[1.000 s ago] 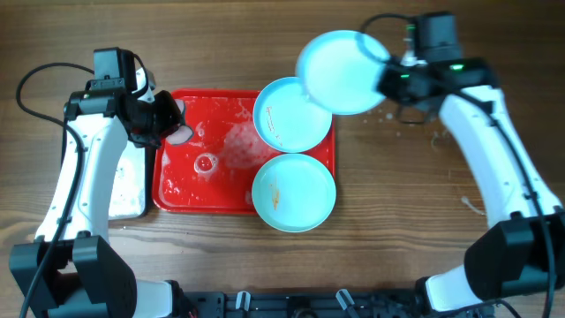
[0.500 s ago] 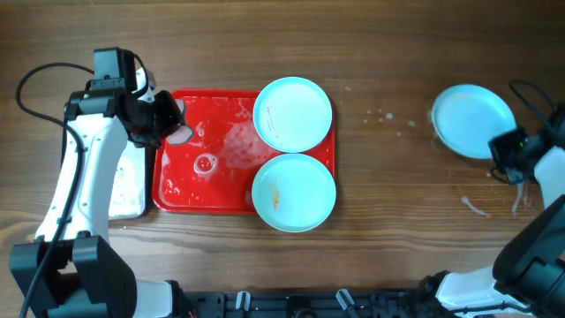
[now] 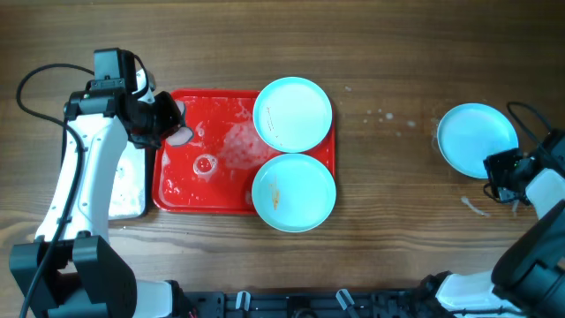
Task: Clean dirty plates on tray and stack at the side
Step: 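Carry the plate right and set it on the table, then move right gripper back to the top plate on the red tray and grasp its rim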
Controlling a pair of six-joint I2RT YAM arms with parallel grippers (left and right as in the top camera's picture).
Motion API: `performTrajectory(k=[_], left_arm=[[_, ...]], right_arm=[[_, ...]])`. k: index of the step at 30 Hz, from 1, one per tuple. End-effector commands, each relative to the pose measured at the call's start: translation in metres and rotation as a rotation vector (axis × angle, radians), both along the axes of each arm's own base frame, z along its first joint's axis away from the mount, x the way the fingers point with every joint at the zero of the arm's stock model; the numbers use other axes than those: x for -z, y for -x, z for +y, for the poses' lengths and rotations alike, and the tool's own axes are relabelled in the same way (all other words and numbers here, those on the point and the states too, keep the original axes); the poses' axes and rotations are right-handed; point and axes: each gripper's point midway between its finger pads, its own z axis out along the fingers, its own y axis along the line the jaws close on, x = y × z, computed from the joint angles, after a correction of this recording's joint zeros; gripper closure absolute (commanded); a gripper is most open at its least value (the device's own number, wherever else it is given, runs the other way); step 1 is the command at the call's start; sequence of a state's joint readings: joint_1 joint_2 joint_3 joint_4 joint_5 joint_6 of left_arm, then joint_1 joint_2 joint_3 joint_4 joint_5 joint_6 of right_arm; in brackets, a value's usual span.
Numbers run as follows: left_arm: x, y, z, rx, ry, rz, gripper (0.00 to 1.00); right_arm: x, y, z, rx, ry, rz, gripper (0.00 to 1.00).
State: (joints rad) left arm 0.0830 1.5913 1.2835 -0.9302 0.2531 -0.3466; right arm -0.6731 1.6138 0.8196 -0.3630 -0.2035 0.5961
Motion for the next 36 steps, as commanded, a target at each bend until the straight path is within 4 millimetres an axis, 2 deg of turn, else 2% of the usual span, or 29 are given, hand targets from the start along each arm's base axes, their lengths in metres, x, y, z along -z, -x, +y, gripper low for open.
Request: performTrajectory(k=[1, 2, 3, 5, 8, 11, 13, 15, 17, 20, 23, 25, 27, 29, 31, 34, 36], left_arm=[[0.004, 0.001, -0.003, -0.002, 0.015, 0.012, 0.96], [0.004, 0.001, -0.003, -0.002, 0.015, 0.011, 0.96], [0.004, 0.0, -0.003, -0.002, 0.015, 0.009, 0.96], [0.003, -0.001, -0.003, -0.002, 0.014, 0.003, 0.96], [0.003, -0.003, -0.003, -0.001, 0.014, -0.004, 0.96], [0.003, -0.003, -0.003, -0.001, 0.014, -0.003, 0.96], [0.003, -0.003, -0.003, -0.001, 0.014, -0.003, 0.96], [0.003, -0.003, -0.003, -0.001, 0.014, -0.005, 0.96], [0.003, -0.003, -0.003, -0.002, 0.014, -0.006, 0.96], [0.003, -0.003, -0.003, -0.002, 0.014, -0.006, 0.96], [0.003, -0.003, -0.003, -0.002, 0.014, -0.006, 0.96], [0.003, -0.003, -0.003, -0.002, 0.014, -0.006, 0.96], [0.003, -0.003, -0.003, -0.002, 0.014, -0.006, 0.96], [0.003, -0.003, -0.003, -0.002, 0.014, -0.006, 0.96], [0.003, -0.003, -0.003, -0.002, 0.014, -0.005, 0.96], [0.003, -0.003, -0.003, -0.001, 0.014, -0.006, 0.96], [0.003, -0.003, -0.003, -0.002, 0.014, -0.006, 0.96]], right_arm=[[-0.075, -0.034, 0.024, -0.236, 0.033, -0.248, 0.33], [-0.095, -0.036, 0.033, -0.281, 0.055, -0.279, 0.28], [-0.113, -0.037, 0.045, -0.327, 0.08, -0.3, 0.28], [-0.136, -0.04, 0.074, -0.421, 0.118, -0.326, 0.23], [-0.153, -0.045, 0.134, -0.581, 0.118, -0.355, 0.22], [-0.144, -0.044, 0.199, -0.719, 0.099, -0.301, 0.27], [-0.138, -0.044, 0.234, -0.785, 0.108, -0.274, 0.32], [-0.13, -0.043, 0.273, -0.843, 0.126, -0.248, 0.32], [-0.125, -0.043, 0.307, -0.919, 0.124, -0.244, 0.33], [-0.126, -0.055, 0.339, -0.994, 0.144, -0.215, 0.33], [-0.134, -0.084, 0.357, -1.038, 0.19, -0.15, 0.35], [-0.135, -0.102, 0.359, -1.031, 0.217, -0.104, 0.37], [-0.127, -0.122, 0.359, -1.01, 0.25, -0.051, 0.44], [-0.106, -0.135, 0.357, -0.95, 0.26, 0.002, 0.5], [-0.081, -0.139, 0.35, -0.891, 0.277, 0.063, 0.54], [-0.052, -0.146, 0.352, -0.896, 0.293, 0.1, 0.69], [-0.036, -0.148, 0.35, -0.892, 0.312, 0.129, 0.72]])
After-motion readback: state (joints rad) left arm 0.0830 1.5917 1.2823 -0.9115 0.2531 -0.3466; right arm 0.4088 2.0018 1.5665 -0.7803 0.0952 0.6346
